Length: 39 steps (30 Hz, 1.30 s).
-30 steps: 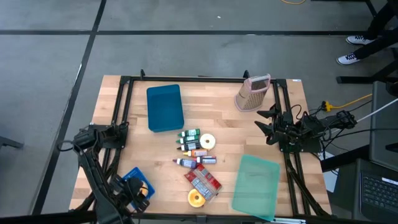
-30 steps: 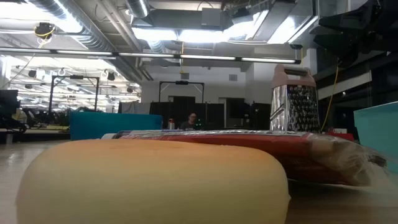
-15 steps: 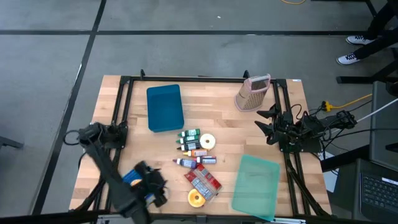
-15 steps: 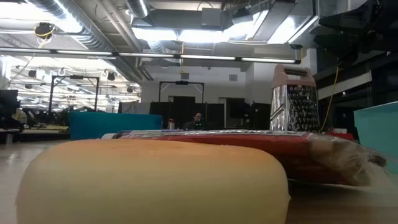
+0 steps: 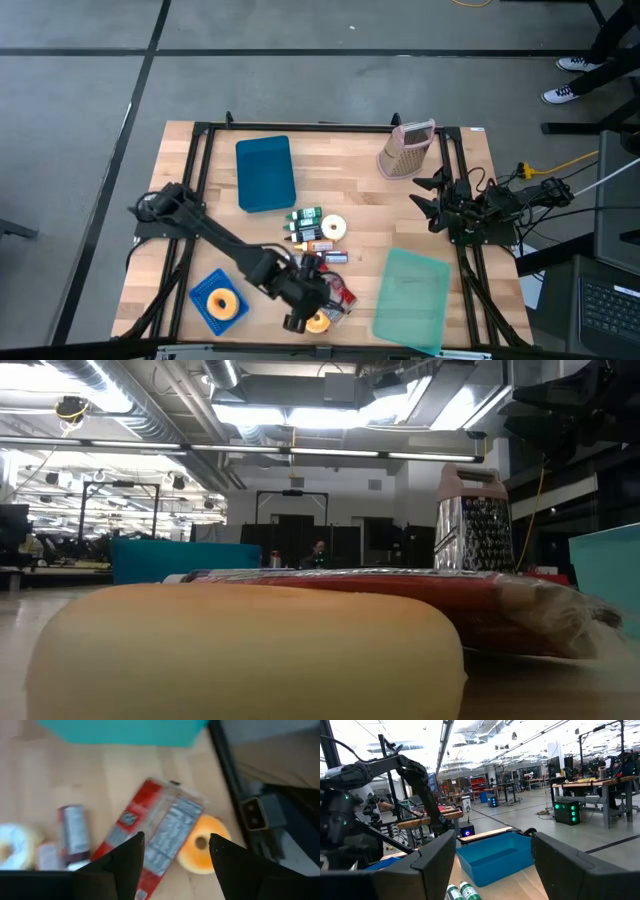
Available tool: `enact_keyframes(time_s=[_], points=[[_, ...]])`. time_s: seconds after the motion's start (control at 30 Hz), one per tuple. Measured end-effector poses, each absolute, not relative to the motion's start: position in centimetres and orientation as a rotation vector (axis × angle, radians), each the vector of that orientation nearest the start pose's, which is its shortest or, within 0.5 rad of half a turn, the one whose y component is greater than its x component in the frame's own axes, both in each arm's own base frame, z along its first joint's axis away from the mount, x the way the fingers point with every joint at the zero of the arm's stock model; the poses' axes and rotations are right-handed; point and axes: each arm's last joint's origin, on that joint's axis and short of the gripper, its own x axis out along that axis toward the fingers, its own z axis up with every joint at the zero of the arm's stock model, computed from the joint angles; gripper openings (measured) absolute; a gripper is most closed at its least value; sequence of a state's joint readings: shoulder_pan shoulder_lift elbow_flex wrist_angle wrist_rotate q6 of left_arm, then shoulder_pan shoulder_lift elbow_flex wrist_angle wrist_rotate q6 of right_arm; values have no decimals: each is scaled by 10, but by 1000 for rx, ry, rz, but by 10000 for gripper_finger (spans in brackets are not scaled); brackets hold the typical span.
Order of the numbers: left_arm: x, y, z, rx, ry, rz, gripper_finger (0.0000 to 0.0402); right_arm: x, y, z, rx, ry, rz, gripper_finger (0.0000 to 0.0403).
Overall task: Pick & Place Food Item
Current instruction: Put the orange donut into the blue bin
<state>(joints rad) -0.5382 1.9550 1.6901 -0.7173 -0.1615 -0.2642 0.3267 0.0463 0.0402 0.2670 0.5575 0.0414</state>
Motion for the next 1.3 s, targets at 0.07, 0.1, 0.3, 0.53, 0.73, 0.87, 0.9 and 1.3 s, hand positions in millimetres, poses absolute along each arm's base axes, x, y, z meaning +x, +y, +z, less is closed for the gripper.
enact_keyframes(time_s=[0.07, 0.1, 0.3, 0.53, 0.73, 0.87, 0.9, 1.3], points=[[373, -213, 250, 100, 1000, -282, 216, 91, 15, 197, 150, -236, -224, 254], [375, -214, 242, 105, 1031, -300, 217, 91, 15, 197, 150, -236, -224, 254], [379, -230, 199, 174, 1139, -372, 221, 92, 15, 195, 144, -216, -225, 254], [374, -245, 173, 247, 1187, -359, 221, 92, 15, 195, 145, -215, -228, 254], [367, -257, 169, 327, 1161, -354, 221, 92, 15, 195, 147, -215, -227, 254], [367, -258, 170, 366, 1139, -332, 219, 92, 15, 195, 148, -215, -227, 254], [367, -258, 170, 377, 1133, -323, 218, 92, 15, 195, 147, -216, -227, 254], [369, -274, 186, 449, 1017, -343, 212, 92, 15, 195, 147, -216, -227, 254]])
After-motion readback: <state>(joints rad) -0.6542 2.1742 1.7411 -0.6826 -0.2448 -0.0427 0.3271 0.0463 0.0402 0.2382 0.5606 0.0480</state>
